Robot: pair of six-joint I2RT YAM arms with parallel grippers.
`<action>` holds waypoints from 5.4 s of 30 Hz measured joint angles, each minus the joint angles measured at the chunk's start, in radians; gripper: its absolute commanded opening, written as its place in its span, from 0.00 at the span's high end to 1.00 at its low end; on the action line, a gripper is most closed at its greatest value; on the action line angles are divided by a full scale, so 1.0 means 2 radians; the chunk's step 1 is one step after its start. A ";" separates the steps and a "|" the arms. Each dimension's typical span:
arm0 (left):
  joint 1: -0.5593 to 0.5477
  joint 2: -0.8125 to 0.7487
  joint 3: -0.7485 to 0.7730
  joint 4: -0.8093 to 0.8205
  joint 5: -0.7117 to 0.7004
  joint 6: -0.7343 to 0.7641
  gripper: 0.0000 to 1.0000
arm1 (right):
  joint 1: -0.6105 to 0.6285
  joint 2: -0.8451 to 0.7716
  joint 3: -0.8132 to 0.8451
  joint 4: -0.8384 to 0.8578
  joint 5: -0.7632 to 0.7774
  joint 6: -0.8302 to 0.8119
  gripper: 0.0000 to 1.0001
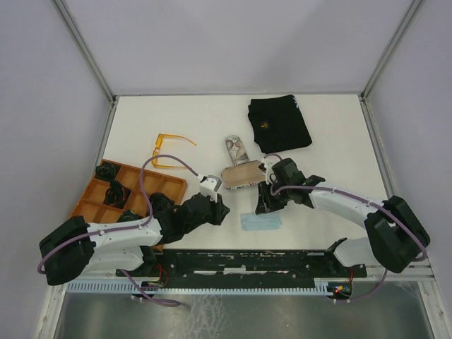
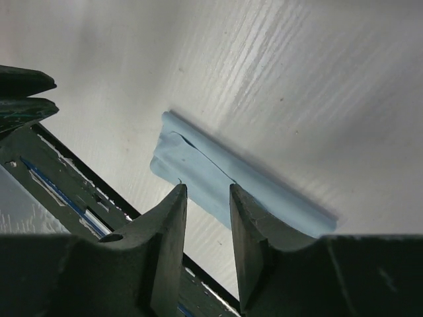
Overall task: Organize the sunglasses
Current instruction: Fold the glasses cleaning cloth at the center of the board, then pick up the glasses cleaning cloth from the center of the board.
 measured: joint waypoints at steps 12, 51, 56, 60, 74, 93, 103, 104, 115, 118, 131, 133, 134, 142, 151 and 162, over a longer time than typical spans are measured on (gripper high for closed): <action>0.000 -0.015 -0.010 -0.010 -0.001 -0.005 0.74 | 0.025 0.089 0.025 0.011 -0.008 -0.030 0.59; 0.000 -0.007 -0.010 -0.010 -0.001 -0.005 0.74 | 0.044 0.108 0.043 -0.015 -0.024 -0.063 0.80; 0.001 -0.006 -0.010 -0.010 -0.001 -0.005 0.74 | 0.044 0.093 0.043 -0.024 -0.026 -0.064 0.82; 0.001 -0.006 -0.010 -0.010 -0.001 -0.005 0.74 | 0.045 0.081 0.042 -0.027 -0.028 -0.064 0.82; 0.003 -0.006 -0.010 -0.010 -0.001 -0.005 0.74 | 0.064 0.076 0.023 -0.026 -0.035 -0.055 0.82; 0.003 -0.006 -0.010 -0.010 0.000 -0.005 0.75 | 0.084 0.076 -0.010 -0.010 -0.058 -0.046 0.73; 0.003 -0.004 -0.010 -0.010 0.000 -0.005 0.74 | 0.090 0.003 -0.027 0.009 -0.063 -0.040 0.66; 0.003 -0.002 -0.010 -0.010 0.001 -0.005 0.74 | 0.091 -0.011 -0.027 0.008 -0.047 -0.035 0.64; -0.005 0.085 0.034 -0.003 0.023 -0.037 0.69 | 0.075 -0.136 -0.041 -0.072 0.241 0.070 0.51; -0.019 0.118 0.056 0.004 0.026 -0.051 0.67 | 0.059 -0.137 -0.045 -0.091 0.269 0.087 0.49; -0.072 0.184 0.103 -0.021 -0.030 -0.115 0.61 | 0.044 -0.136 -0.054 -0.105 0.276 0.103 0.49; -0.074 0.190 0.112 -0.028 -0.040 -0.117 0.61 | 0.044 -0.137 -0.054 -0.106 0.276 0.103 0.49; -0.075 0.194 0.118 -0.034 -0.045 -0.118 0.61 | 0.044 -0.137 -0.054 -0.105 0.276 0.103 0.49; -0.080 0.208 0.137 -0.084 -0.083 -0.134 0.61 | 0.043 -0.142 -0.058 -0.105 0.274 0.103 0.48; -0.085 0.215 0.145 -0.096 -0.090 -0.134 0.61 | 0.041 -0.142 -0.061 -0.105 0.272 0.103 0.48; -0.098 0.227 0.157 -0.101 -0.093 -0.135 0.64 | 0.041 -0.142 -0.062 -0.105 0.270 0.103 0.48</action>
